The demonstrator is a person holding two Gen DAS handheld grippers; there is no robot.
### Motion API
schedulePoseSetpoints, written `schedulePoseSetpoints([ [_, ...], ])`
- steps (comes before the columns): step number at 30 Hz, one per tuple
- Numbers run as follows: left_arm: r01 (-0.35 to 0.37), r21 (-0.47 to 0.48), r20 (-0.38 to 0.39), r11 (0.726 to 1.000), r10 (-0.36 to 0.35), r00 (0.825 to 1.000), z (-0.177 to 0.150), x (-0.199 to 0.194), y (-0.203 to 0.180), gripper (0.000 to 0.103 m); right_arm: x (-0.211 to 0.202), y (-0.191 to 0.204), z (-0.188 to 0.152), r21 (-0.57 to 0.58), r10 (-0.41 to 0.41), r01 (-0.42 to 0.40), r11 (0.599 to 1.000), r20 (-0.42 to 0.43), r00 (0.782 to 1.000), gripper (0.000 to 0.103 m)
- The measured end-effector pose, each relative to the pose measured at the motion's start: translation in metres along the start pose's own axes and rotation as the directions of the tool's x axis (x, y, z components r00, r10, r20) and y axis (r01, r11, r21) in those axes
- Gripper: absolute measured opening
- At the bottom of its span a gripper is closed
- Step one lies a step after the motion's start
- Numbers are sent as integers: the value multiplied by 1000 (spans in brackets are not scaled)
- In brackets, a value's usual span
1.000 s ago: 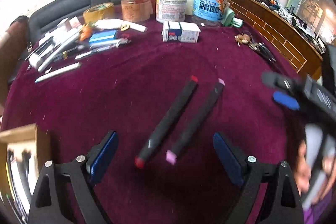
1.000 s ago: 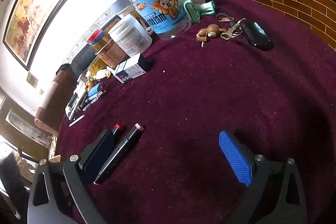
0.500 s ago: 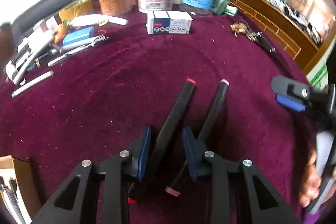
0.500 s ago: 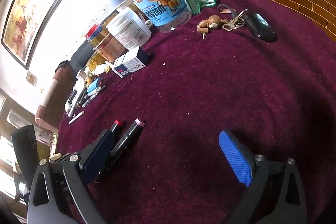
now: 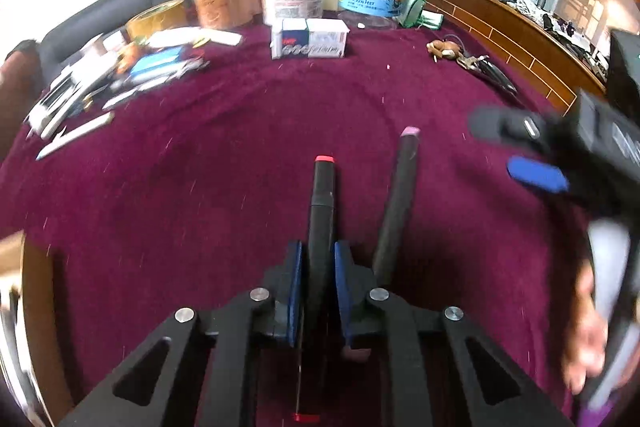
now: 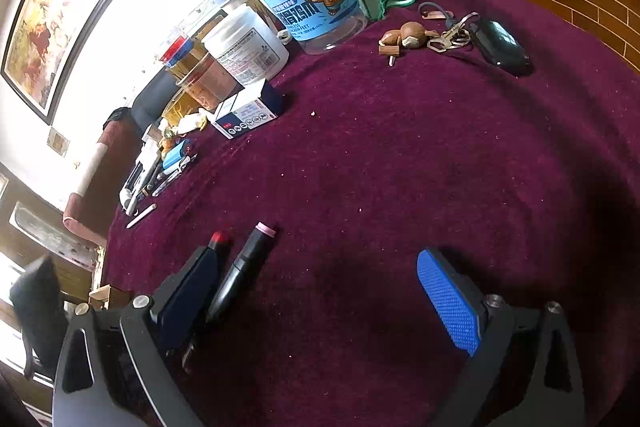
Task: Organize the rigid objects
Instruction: 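Grasp the red-capped marker with the left tool while the right tool grasps the pink-capped marker, then carry both markers into the cardboard tray and open both tools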
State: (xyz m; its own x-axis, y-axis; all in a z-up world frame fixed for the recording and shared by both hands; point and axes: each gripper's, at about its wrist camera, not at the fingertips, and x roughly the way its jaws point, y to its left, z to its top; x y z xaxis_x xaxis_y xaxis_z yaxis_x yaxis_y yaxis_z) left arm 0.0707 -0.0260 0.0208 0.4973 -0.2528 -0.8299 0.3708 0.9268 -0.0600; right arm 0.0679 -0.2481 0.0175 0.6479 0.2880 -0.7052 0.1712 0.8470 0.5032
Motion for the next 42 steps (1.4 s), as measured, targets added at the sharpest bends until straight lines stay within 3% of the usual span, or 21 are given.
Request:
schedulePoseSetpoints([
  [5,-5,-112,-20,994,2,1000,-49,-35,14,15,0,10,-3,-46,11,-11,999,-3,1000,100],
  [10,-41,-133,-7,990,40,999,-59,-38,6,18,1,29,-10,-151,-11,12,989,8,1000,100],
  [11,-49,-136,-3,990,49,999,-57,-36,4,23,1,32,-12,-168,-24,26,985,15,1000,100],
  [13,-15,-124,25,992,19,1000,-54,-32,-4,62,4,34,-15,-186,-48,51,981,22,999,100],
  [15,-10,-90,51,996,14,999,-56,-30,-15,69,5,34,-18,-182,-53,57,982,24,998,100],
  [16,-37,-54,50,998,39,998,-59,-31,-21,63,5,33,-20,-182,-52,56,982,27,998,100],
  [17,-40,-19,55,999,41,998,-64,-36,-26,49,5,34,-22,-186,-52,57,981,30,998,100],
  [18,-20,-14,53,1000,21,998,-68,-42,-25,13,4,36,-24,-195,-53,59,979,34,998,100],
  [20,43,-42,37,998,-41,998,-78,-53,-17,14,3,42,-27,-219,-84,92,971,42,996,100],
  [24,59,-77,82,995,-52,995,-97,-81,0,14,1,62,-36,-271,-103,101,957,7,995,100],
  [29,135,-153,88,979,-123,989,-110,-85,14,14,18,92,-49,-358,-225,200,912,-29,974,99],
  [30,165,-173,92,971,-151,984,-112,-86,17,14,23,98,-51,-376,-254,225,899,-29,967,89],
  [31,175,-180,95,968,-160,983,-115,-88,18,14,29,102,-53,-393,-285,250,885,-32,958,69],
  [32,182,-186,104,965,-165,981,-117,-92,19,14,38,106,-56,-416,-329,281,865,-48,943,56],
  [33,186,-189,111,964,-168,980,-118,-95,19,14,40,111,-60,-441,-350,308,843,-14,937,51],
  [36,199,-193,146,961,-173,974,-124,-112,23,14,39,121,-66,-482,-329,281,830,-16,944,19],
  [37,200,-193,161,961,-170,972,-126,-120,24,14,37,122,-68,-482,-322,272,833,-22,946,14],
  [42,210,-214,221,954,-162,962,-136,-147,37,14,9,117,-77,-447,-236,192,873,-43,971,14],
])
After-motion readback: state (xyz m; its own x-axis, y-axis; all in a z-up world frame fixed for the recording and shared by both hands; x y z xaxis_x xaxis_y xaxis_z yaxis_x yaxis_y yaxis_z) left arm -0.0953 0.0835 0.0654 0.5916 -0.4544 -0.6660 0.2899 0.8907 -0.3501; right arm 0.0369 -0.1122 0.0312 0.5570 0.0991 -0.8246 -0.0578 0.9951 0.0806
